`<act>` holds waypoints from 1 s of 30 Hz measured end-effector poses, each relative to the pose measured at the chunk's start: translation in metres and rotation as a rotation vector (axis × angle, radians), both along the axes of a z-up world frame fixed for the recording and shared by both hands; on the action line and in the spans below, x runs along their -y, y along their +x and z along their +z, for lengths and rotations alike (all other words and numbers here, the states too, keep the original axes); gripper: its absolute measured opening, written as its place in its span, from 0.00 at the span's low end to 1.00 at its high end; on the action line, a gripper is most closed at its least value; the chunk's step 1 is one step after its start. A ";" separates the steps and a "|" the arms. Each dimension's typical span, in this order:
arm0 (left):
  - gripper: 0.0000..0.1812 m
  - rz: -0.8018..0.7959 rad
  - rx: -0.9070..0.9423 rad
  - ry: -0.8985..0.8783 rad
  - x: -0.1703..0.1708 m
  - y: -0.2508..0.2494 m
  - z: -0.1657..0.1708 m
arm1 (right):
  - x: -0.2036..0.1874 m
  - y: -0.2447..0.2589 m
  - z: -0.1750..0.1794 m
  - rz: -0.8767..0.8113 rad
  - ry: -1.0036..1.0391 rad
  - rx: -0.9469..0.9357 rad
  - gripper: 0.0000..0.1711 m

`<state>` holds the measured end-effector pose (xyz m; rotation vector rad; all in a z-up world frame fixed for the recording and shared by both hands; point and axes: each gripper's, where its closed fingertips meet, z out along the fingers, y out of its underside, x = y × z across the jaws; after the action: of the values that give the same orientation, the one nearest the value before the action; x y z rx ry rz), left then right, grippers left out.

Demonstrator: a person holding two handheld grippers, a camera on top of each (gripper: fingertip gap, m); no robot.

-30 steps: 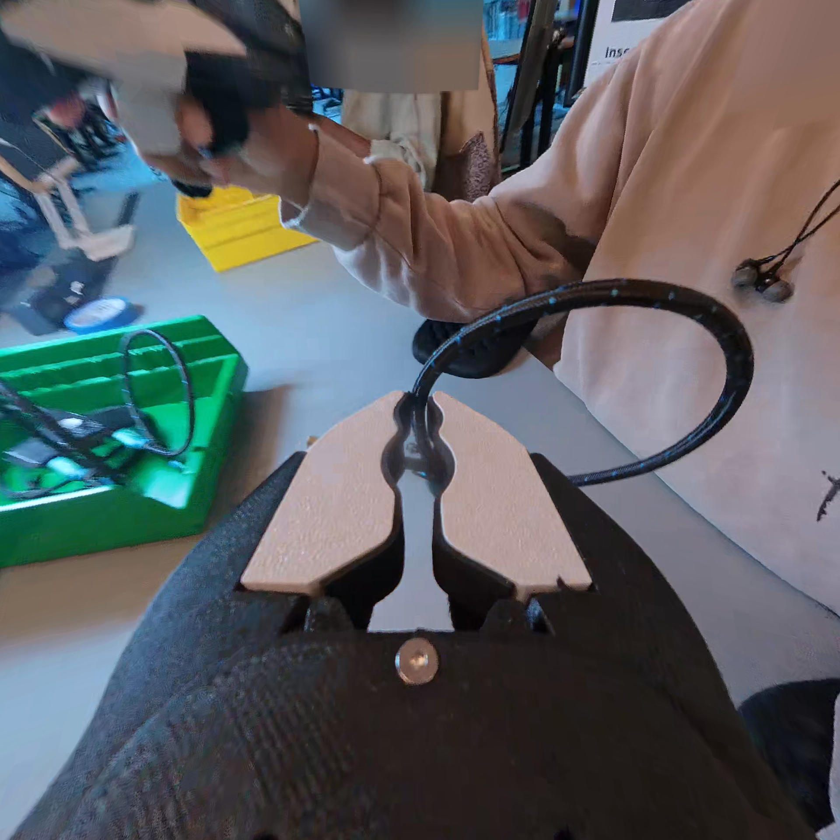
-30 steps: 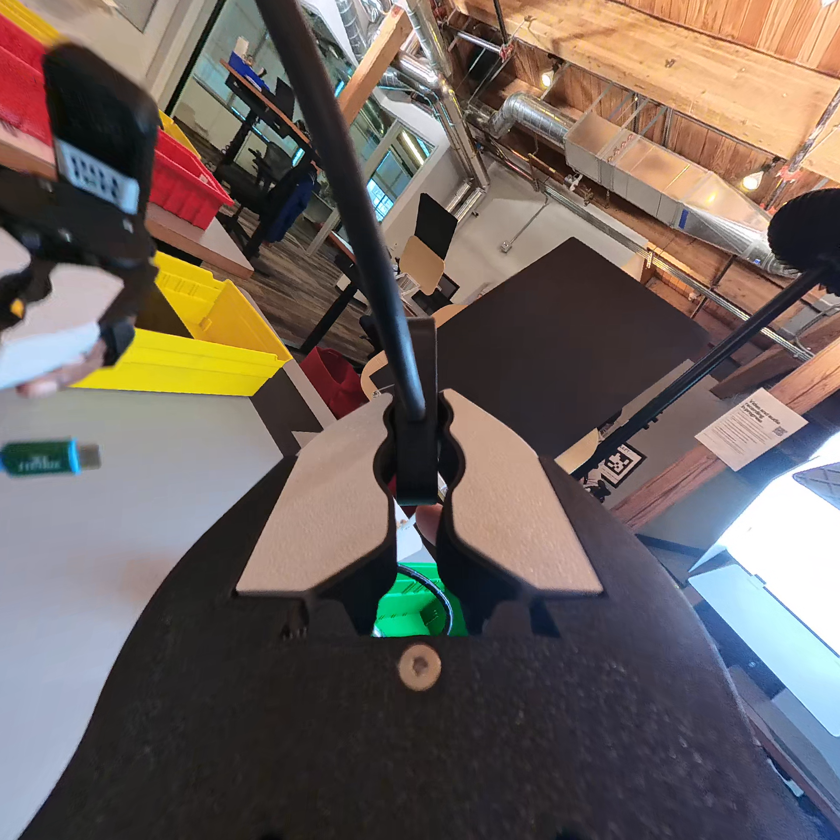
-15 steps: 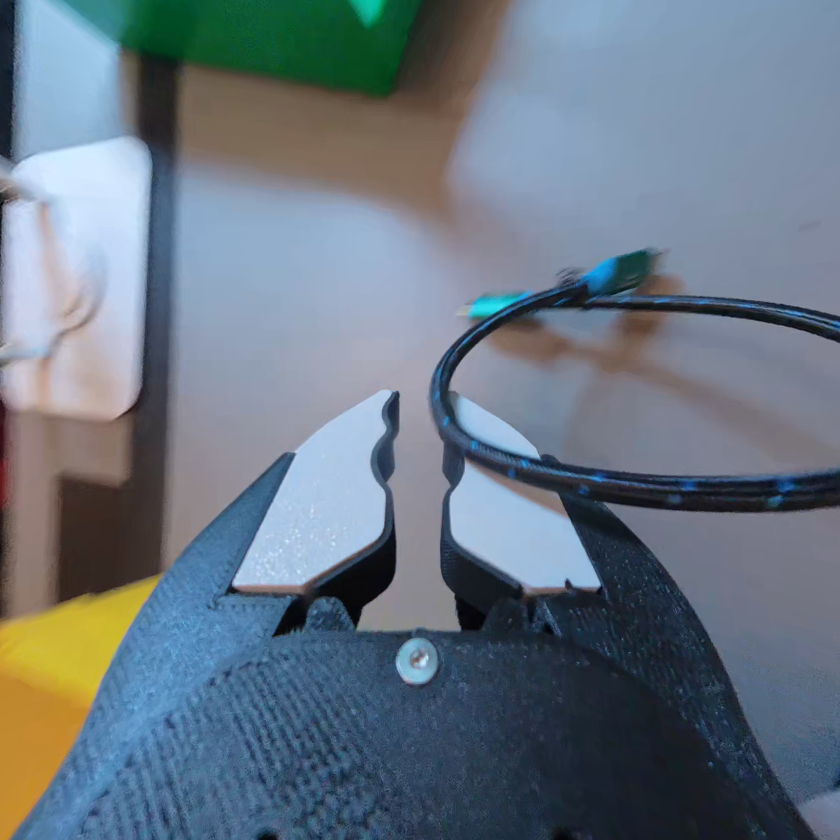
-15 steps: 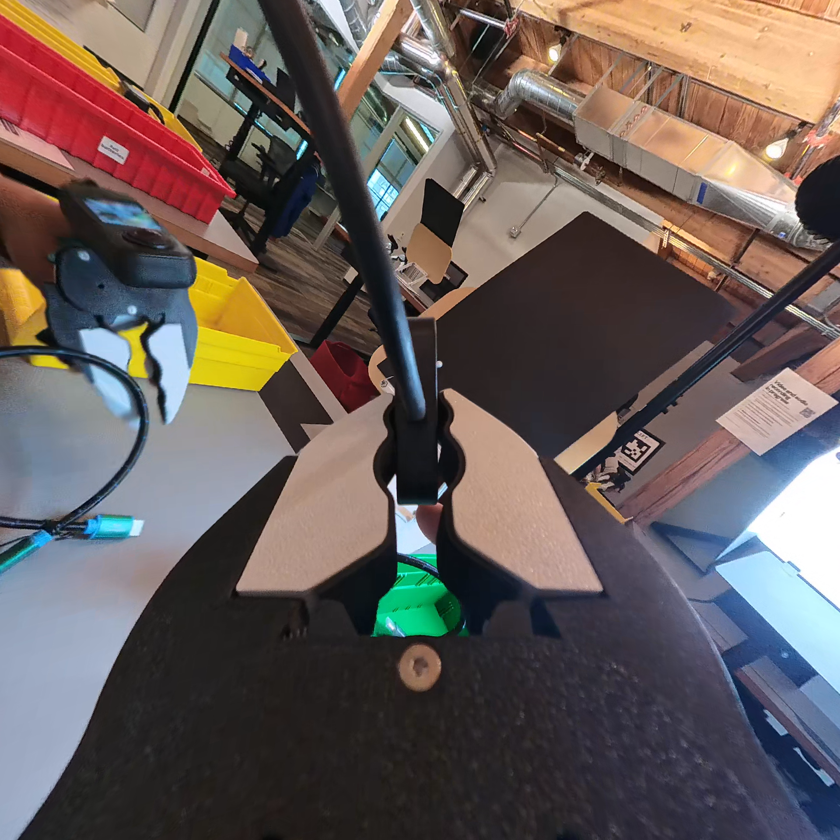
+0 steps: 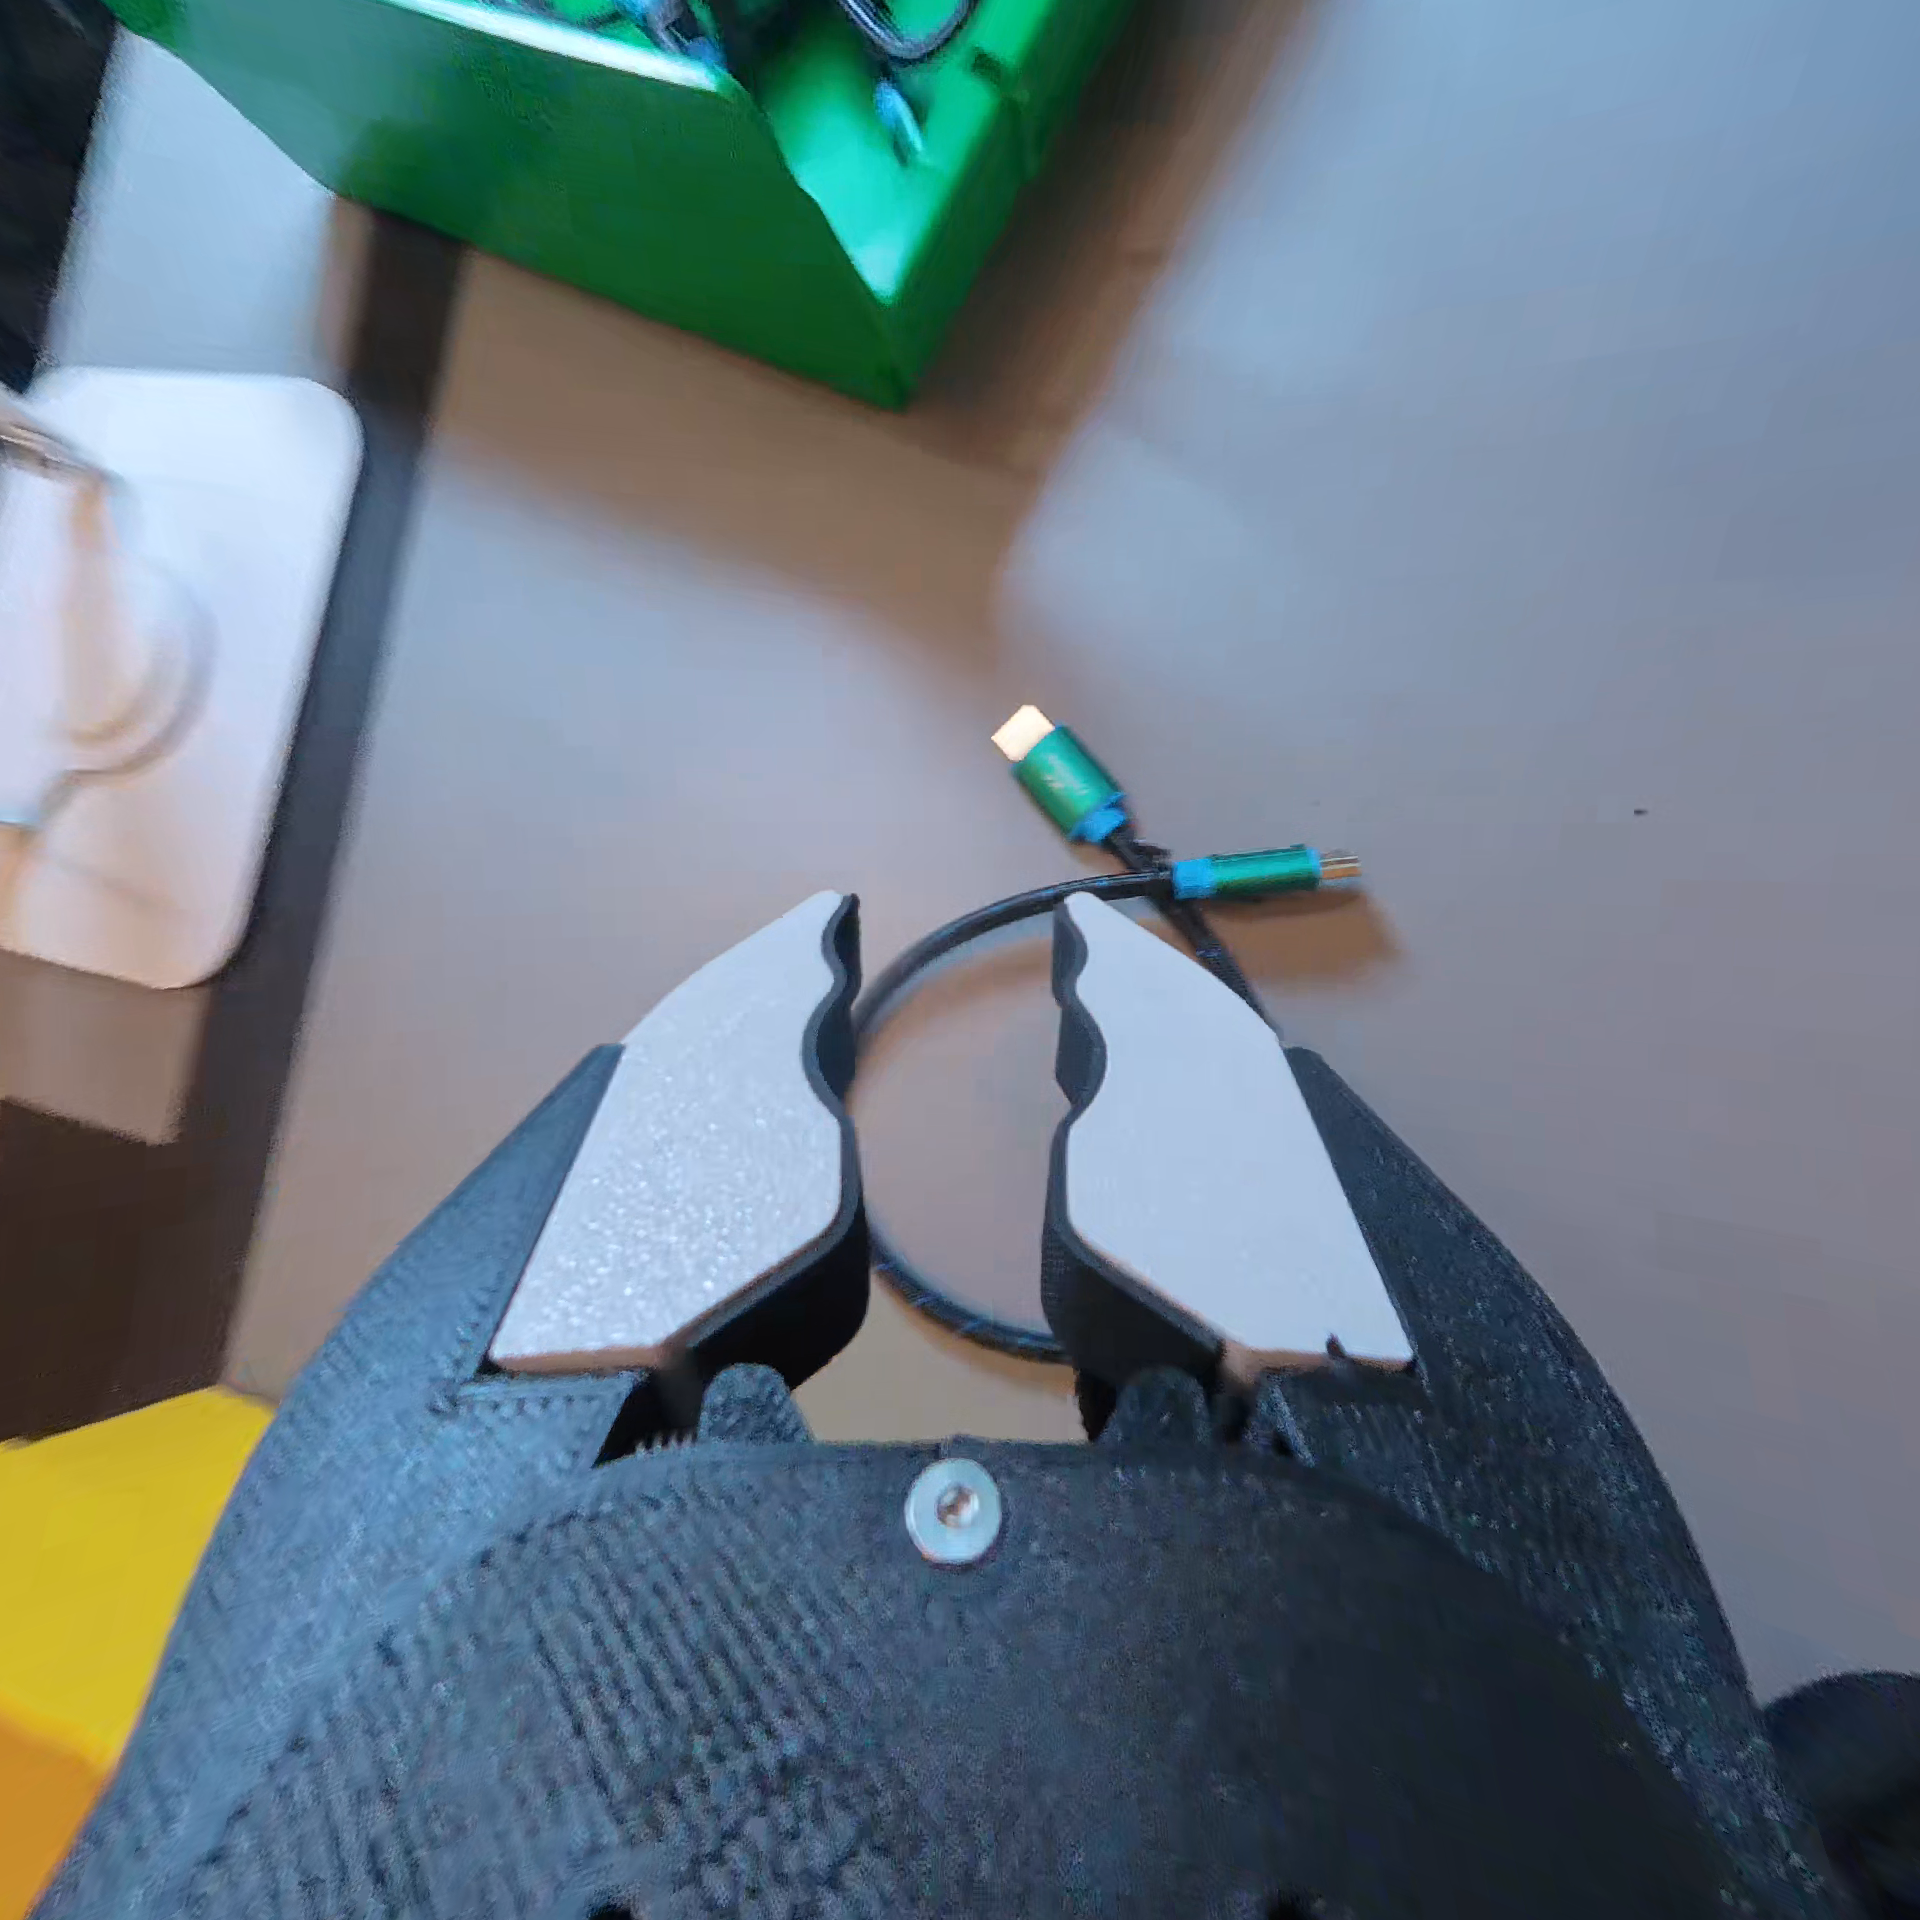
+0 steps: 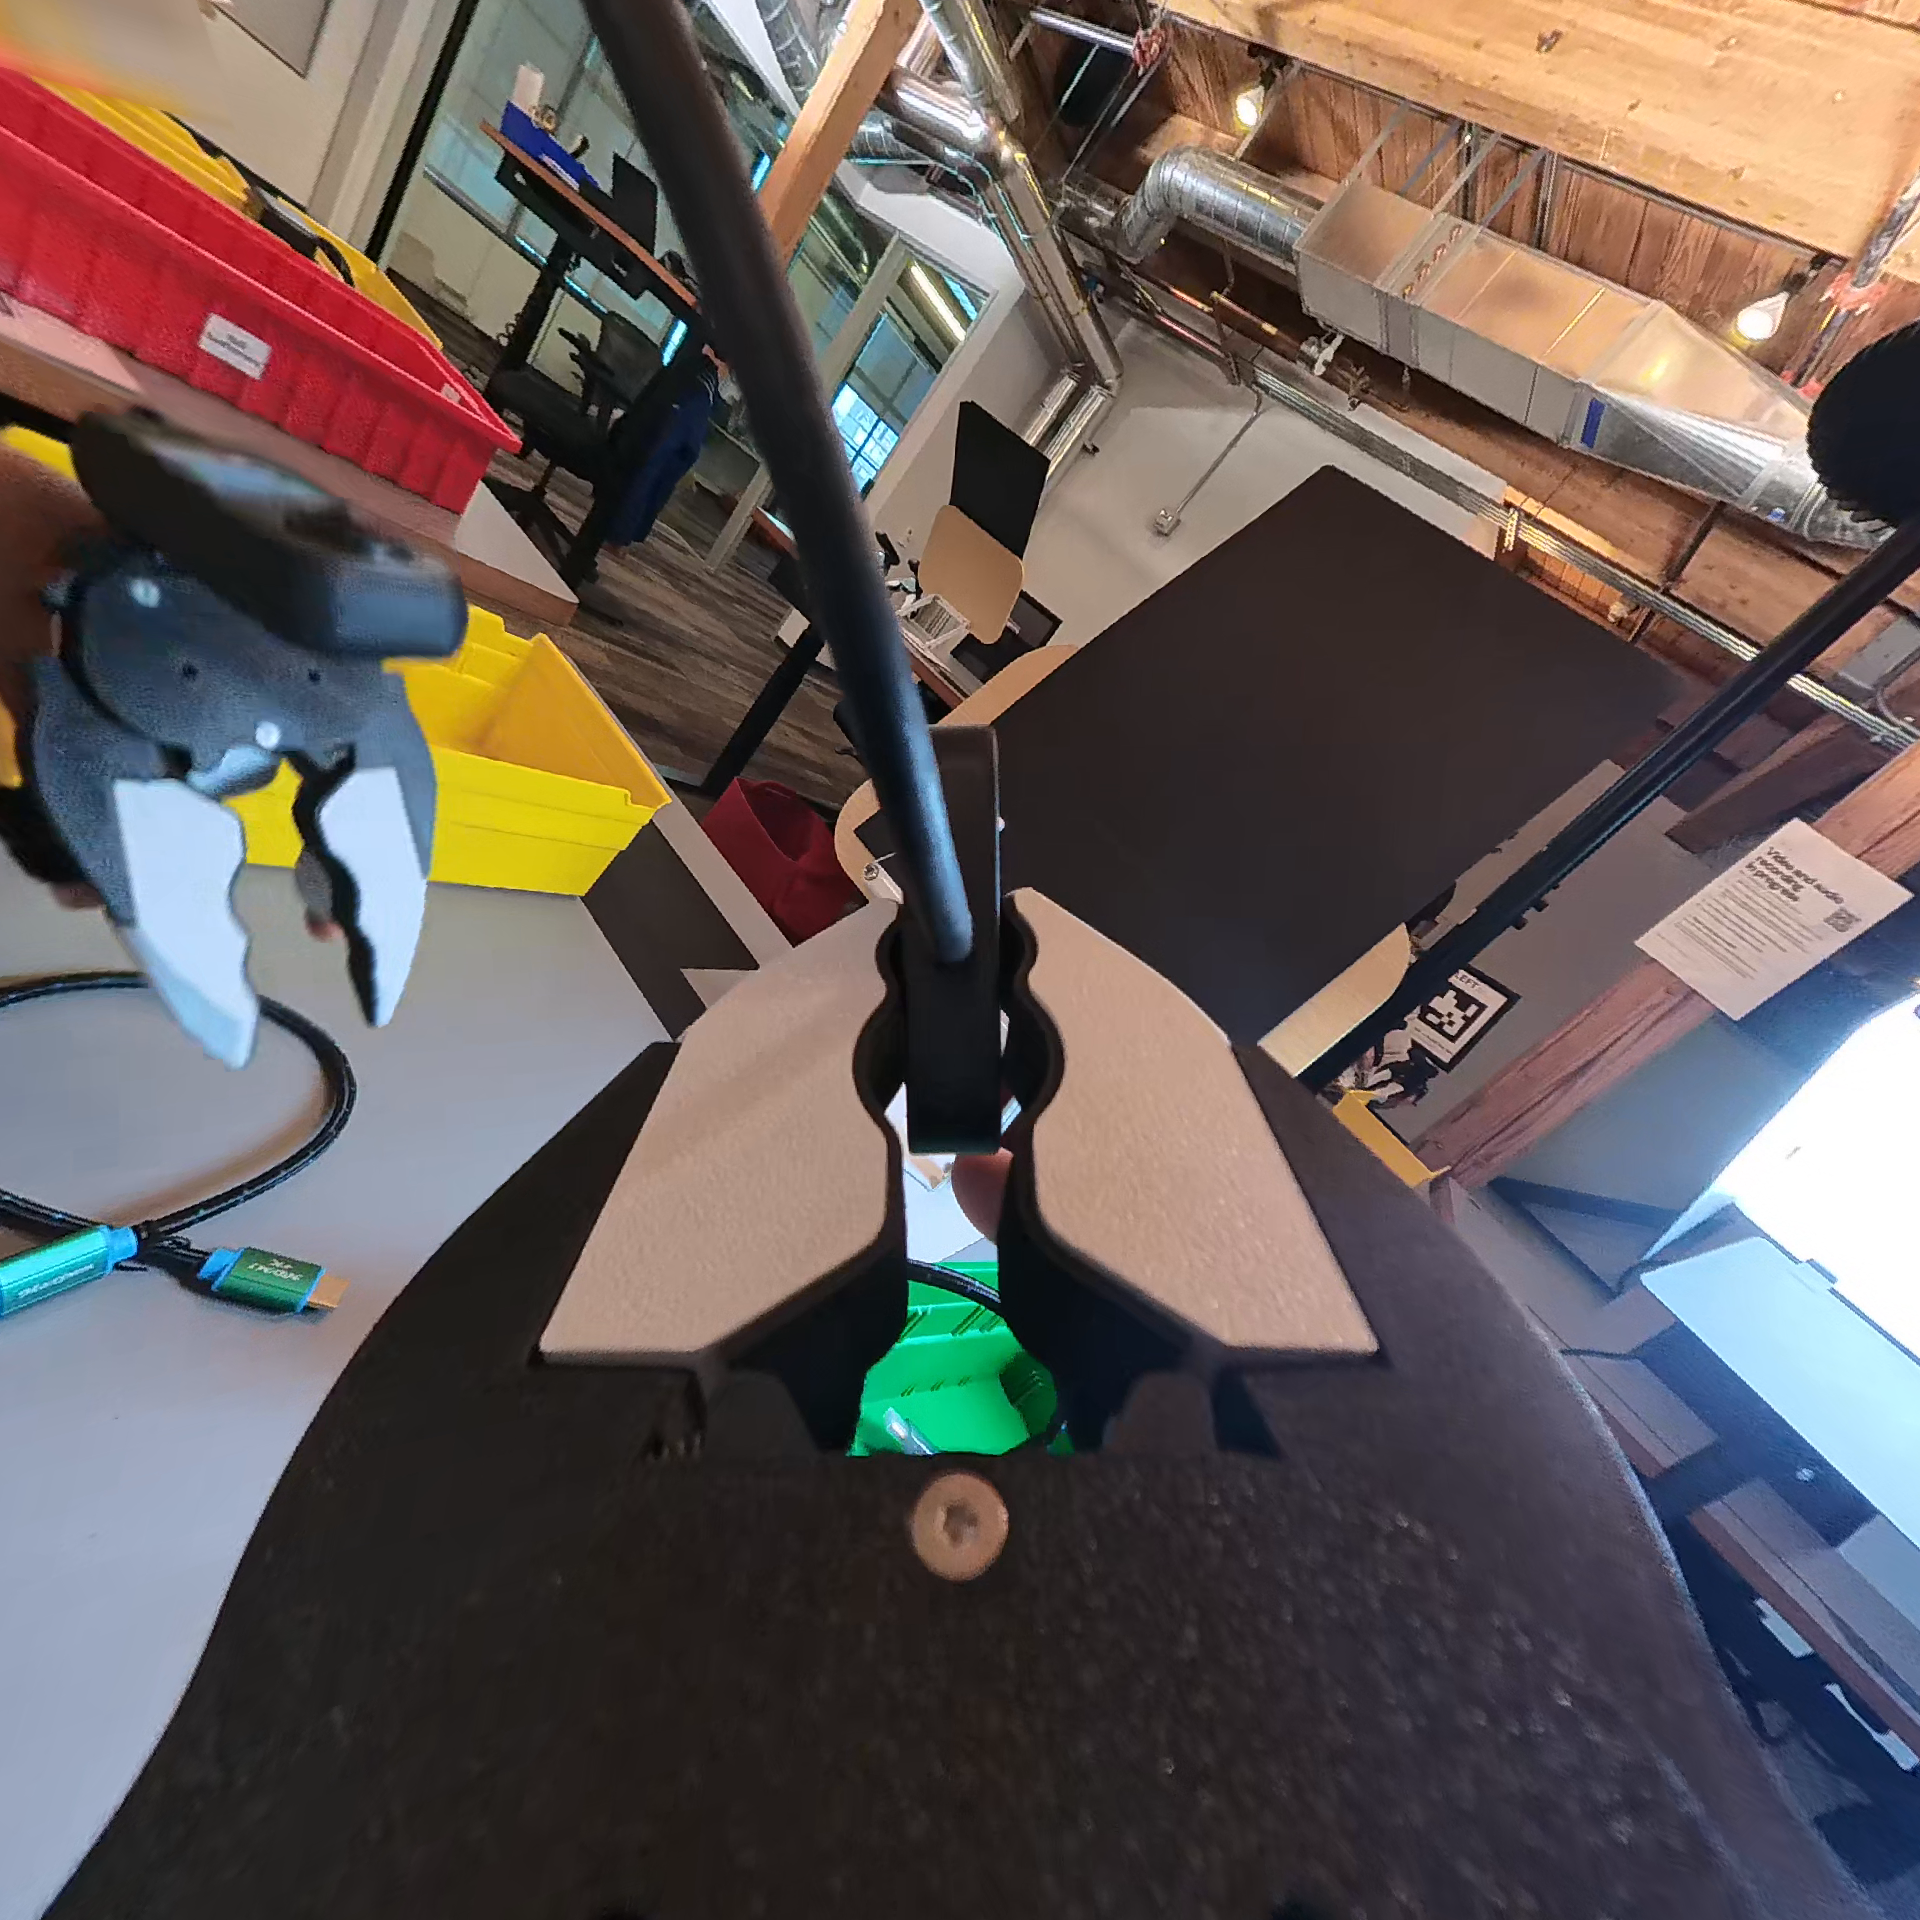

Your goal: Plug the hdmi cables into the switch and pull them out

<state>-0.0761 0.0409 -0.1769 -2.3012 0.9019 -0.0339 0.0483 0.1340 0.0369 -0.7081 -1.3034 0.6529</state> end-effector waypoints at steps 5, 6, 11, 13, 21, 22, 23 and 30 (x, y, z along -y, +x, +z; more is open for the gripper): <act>0.22 -0.058 0.030 -0.112 -0.004 0.036 -0.037 | -0.005 0.004 0.002 -0.005 -0.015 -0.012 0.08; 0.22 -0.043 0.033 -0.114 -0.008 0.039 -0.041 | -0.006 0.004 0.002 -0.004 -0.021 -0.015 0.08; 0.24 0.050 0.008 -0.196 -0.012 0.032 -0.069 | -0.007 0.004 0.003 -0.004 -0.029 -0.018 0.08; 0.22 0.082 0.034 -0.223 -0.014 0.033 -0.076 | -0.006 0.004 0.002 0.000 -0.031 -0.018 0.08; 0.11 -0.051 -0.013 -0.284 0.000 0.043 -0.082 | -0.003 -0.004 -0.005 0.005 -0.028 0.006 0.08; 0.11 -0.095 -0.047 -0.289 0.005 0.041 -0.082 | -0.002 -0.004 -0.005 0.006 -0.025 0.008 0.08; 0.10 -0.146 -0.073 -0.296 0.011 0.040 -0.081 | -0.001 -0.005 -0.006 0.006 -0.021 0.011 0.08; 0.10 -0.169 -0.115 -0.226 0.015 0.009 -0.068 | 0.000 -0.007 -0.008 0.022 -0.017 0.012 0.08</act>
<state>-0.0673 0.0255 -0.2445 -2.4472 1.2039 -0.0804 0.0414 0.1338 0.0289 -0.7132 -1.3192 0.6792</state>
